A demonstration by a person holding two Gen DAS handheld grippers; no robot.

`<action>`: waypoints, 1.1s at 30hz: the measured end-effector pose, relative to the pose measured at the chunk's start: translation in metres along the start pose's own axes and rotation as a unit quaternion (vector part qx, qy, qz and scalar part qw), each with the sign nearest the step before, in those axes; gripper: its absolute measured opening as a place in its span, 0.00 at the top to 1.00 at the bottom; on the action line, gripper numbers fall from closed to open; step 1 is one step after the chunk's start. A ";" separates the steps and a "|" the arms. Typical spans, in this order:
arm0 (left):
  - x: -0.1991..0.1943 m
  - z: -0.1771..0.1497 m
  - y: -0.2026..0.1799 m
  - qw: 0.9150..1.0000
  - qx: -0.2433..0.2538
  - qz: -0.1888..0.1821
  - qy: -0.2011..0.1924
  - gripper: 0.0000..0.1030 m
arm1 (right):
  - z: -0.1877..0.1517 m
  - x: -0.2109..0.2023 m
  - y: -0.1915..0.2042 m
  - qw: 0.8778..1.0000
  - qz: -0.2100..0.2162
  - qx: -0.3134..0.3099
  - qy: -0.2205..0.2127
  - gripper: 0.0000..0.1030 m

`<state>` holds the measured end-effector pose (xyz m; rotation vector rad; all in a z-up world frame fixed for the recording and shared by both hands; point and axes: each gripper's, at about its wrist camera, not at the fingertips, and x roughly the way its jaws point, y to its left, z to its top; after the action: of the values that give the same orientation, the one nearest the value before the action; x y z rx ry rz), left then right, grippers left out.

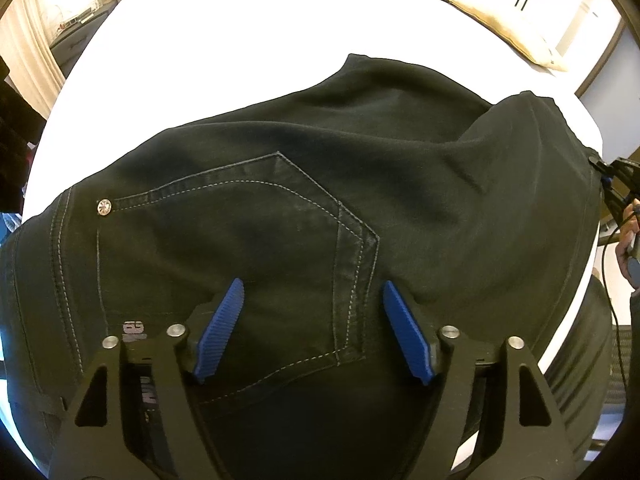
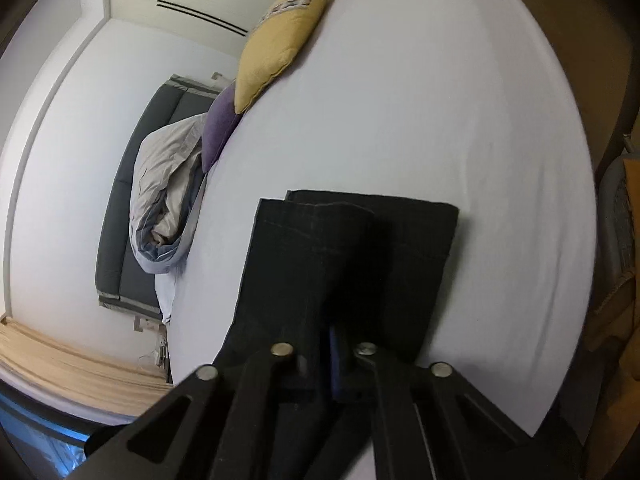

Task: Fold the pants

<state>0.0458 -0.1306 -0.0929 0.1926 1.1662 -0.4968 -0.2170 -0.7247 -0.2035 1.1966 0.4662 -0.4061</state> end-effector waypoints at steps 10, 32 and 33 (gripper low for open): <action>0.000 -0.005 -0.002 1.000 -0.003 -0.007 -0.005 0.19 | -0.008 -0.015 -0.033 0.999 -0.006 0.033 -0.025 0.97; -0.032 -0.026 0.051 0.994 -0.067 -0.028 -0.079 0.18 | -0.031 -0.007 0.113 0.977 -0.024 -0.203 0.062 0.79; -0.031 -0.027 0.054 0.994 -0.070 -0.030 -0.078 0.18 | -0.046 0.012 0.134 0.966 -0.005 -0.234 0.109 0.79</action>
<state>0.0395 -0.0644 -0.0810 -0.0026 1.0515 -0.4723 -0.1415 -0.6397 -0.1185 0.7810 0.7147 -0.1563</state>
